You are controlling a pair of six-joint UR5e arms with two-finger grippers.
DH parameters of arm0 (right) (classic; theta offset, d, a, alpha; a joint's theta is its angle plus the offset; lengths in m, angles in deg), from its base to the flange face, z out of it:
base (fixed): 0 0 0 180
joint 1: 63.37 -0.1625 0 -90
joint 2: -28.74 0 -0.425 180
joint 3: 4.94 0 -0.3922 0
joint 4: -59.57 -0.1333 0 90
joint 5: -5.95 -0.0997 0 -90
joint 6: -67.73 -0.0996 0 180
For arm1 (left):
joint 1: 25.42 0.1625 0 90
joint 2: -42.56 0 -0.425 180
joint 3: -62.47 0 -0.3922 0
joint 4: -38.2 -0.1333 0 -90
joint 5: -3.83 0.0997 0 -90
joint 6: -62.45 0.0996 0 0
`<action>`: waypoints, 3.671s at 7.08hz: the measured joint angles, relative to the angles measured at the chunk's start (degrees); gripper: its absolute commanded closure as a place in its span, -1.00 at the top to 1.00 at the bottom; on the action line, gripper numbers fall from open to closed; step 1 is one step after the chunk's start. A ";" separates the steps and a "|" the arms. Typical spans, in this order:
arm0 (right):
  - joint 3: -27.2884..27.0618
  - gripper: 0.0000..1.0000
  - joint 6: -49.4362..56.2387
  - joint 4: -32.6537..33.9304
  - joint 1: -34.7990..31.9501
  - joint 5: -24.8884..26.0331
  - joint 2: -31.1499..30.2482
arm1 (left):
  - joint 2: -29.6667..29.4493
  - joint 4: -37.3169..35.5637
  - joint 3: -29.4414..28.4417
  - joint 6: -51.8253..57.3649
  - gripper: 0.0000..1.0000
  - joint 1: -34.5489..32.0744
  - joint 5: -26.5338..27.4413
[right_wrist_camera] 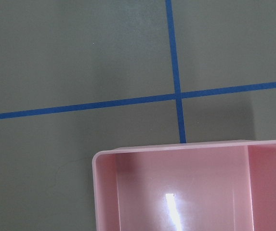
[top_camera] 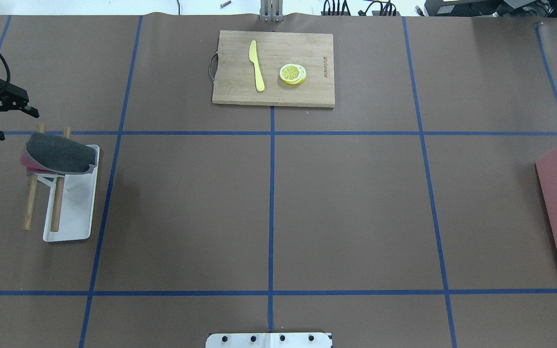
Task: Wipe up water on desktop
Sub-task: 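Reach the left gripper down to the grey-and-pink cloth on the white rack, then grasp the cloth with the left gripper and lift it off the rack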
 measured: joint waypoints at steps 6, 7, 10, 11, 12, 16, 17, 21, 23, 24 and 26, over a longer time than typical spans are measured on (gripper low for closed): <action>0.01 1.00 -0.03 0.25 0.00 -0.84 0.35 | 0.24 0.81 0.14 -0.58 -0.10 2.21 0.01; 0.00 1.00 -0.03 0.36 0.00 -0.92 0.36 | 0.26 0.82 0.14 -0.57 -0.72 2.45 0.00; -0.09 1.00 -0.03 0.36 0.00 -1.31 0.36 | 0.89 0.67 0.37 -0.46 -1.00 2.46 -0.43; -0.15 1.00 -0.03 0.33 0.00 -1.69 0.36 | 1.23 0.49 0.50 -0.27 -1.00 2.19 -1.47; -0.25 1.00 -0.03 0.35 0.00 -2.00 0.36 | 1.52 0.40 0.71 -0.09 -1.00 1.32 -3.13; -0.72 1.00 0.22 -0.09 0.08 -2.95 0.75 | 1.70 -0.78 1.36 -0.43 -1.00 -10.06 -12.77; -1.05 1.00 0.49 -0.43 0.27 -3.58 1.94 | 0.75 -3.09 1.81 -1.38 -1.00 -12.44 -15.14; -8.19 1.00 0.06 -6.86 9.17 -6.27 5.33 | -12.86 -9.38 3.43 -28.41 -1.00 -10.55 -13.41; -7.98 1.00 -1.23 -15.83 15.04 -4.28 9.49 | -18.42 -9.47 3.56 -40.05 -1.00 -3.86 -7.11; -8.11 1.00 -3.12 -18.29 17.74 -2.59 12.43 | -21.00 -9.45 3.61 -45.12 -1.00 -0.25 -3.68; -8.50 1.00 -9.50 -24.24 23.28 0.97 17.04 | -25.29 -9.45 3.67 -53.95 -1.00 7.73 3.86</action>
